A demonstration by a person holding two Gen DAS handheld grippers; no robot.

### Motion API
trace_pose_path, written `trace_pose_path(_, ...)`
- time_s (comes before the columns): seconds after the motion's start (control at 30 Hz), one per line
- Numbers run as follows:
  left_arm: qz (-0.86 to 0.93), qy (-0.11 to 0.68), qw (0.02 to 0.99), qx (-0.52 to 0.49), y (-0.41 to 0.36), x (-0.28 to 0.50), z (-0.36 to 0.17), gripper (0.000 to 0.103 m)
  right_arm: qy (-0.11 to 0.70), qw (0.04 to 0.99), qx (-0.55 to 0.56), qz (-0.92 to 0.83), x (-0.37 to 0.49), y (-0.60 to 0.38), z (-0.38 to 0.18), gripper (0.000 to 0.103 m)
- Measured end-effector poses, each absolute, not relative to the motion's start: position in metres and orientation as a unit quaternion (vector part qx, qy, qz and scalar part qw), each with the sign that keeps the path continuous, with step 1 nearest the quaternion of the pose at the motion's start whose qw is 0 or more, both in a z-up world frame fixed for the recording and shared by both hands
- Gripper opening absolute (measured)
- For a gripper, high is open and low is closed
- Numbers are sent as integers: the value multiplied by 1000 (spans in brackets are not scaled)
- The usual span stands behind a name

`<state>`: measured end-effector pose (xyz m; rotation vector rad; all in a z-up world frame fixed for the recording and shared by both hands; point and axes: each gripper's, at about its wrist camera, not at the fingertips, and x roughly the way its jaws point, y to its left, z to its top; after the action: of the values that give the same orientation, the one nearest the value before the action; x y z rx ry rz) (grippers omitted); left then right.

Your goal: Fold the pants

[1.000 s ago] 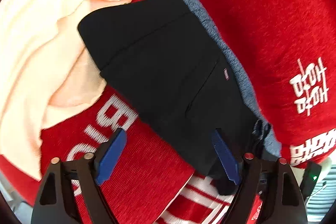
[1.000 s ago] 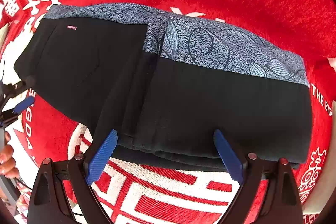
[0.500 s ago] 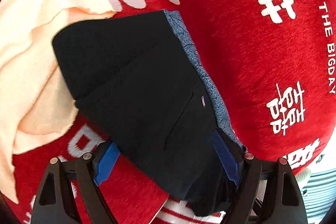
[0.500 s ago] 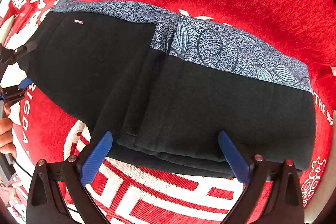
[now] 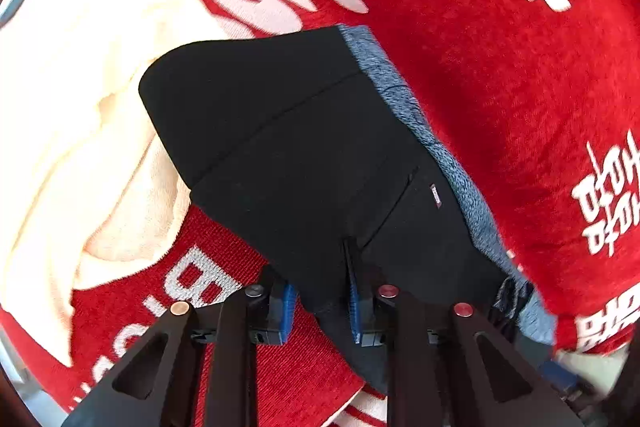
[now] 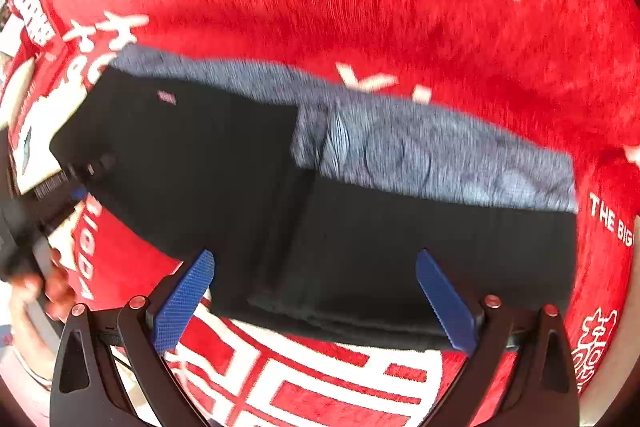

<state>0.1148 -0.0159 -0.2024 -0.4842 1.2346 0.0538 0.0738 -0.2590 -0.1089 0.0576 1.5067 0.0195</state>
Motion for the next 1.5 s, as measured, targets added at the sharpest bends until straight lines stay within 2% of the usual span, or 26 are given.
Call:
trace_pose_path(0.27, 22, 547, 832, -90, -49, 103, -176, 22, 713, 694, 62, 80, 149, -210, -95, 102)
trace_pose_path(0.4, 20, 542, 838, -60, -55, 102, -174, 22, 746, 650, 68, 128, 201, -159, -101, 102)
trace_pose_path(0.73, 21, 537, 843, -39, -65, 98, -173, 22, 787, 563, -87, 240, 254, 22, -127, 103)
trace_pose_path(1.0, 18, 525, 851, -3, -76, 96, -170, 22, 824, 476, -201, 230, 227, 72, -185, 101)
trace_pose_path(1.03, 17, 524, 851, -2, -77, 96, -169, 22, 824, 474, -210, 227, 225, 71, -187, 97)
trace_pose_path(1.07, 16, 526, 851, 0, -78, 97, -169, 22, 822, 477, -215, 224, 225, 69, -189, 71)
trace_pose_path(1.1, 16, 529, 848, 3, -79, 97, -170, 22, 821, 483, -208, 221, 226, 63, -187, 37)
trace_pose_path(1.13, 16, 531, 847, 4, -81, 96, -171, 22, 823, 489, -188, 221, 230, 56, -183, 23)
trace_pose_path(1.2, 13, 523, 852, 11, -84, 95, -167, 22, 815, 510, -160, 223, 234, 41, -173, 17)
trace_pose_path(1.5, -27, 489, 871, 49, -124, 84, -126, 22, 760, 597, -27, 255, 226, -37, -106, 16)
